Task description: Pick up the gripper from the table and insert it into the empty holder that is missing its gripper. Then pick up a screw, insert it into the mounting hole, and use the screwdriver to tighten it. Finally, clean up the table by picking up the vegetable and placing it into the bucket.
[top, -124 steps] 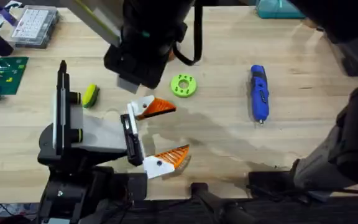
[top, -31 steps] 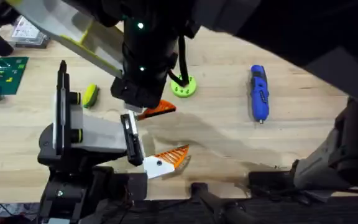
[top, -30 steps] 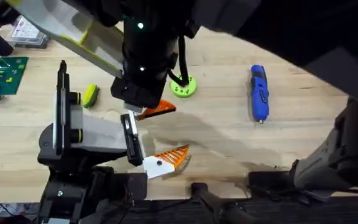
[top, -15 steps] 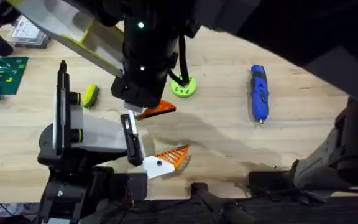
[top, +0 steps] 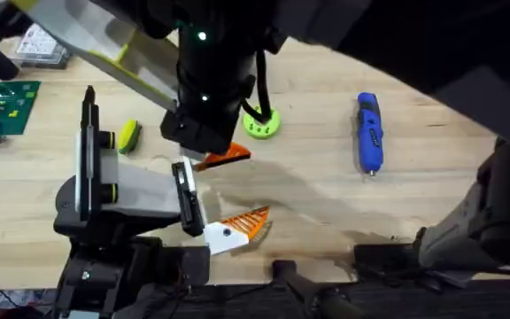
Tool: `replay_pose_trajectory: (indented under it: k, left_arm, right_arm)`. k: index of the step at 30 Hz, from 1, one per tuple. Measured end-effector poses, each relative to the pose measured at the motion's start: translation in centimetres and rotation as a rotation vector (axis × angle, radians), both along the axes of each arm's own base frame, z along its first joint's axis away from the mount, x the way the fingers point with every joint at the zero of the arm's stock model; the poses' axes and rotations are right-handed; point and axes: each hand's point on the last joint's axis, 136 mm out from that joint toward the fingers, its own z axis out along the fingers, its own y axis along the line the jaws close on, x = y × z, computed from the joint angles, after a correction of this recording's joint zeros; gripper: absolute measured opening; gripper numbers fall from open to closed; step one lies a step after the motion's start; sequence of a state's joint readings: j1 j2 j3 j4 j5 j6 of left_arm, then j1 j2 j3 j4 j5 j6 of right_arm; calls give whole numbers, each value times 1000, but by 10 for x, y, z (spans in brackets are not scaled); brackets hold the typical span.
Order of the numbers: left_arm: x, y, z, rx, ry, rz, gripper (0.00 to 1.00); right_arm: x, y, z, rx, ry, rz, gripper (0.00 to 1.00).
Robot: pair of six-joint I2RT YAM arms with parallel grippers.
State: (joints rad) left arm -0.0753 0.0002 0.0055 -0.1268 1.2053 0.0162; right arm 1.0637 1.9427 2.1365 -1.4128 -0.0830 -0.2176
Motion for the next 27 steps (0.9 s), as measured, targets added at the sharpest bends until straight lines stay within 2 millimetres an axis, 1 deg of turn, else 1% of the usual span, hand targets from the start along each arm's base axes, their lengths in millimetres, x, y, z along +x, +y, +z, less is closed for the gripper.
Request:
replay_pose_trajectory:
  k: [11,16,27]
  left_arm:
    - [0,0,0,0,0,0,990]
    - [0,0,0,-1,4,0,990]
    - [0,0,0,-2,6,-3,990]
  right_arm:
    - [0,0,0,1,0,0,7]
    - [0,1,-5,-4,3,0,7]
    - [1,1,-5,-3,2,0,7]
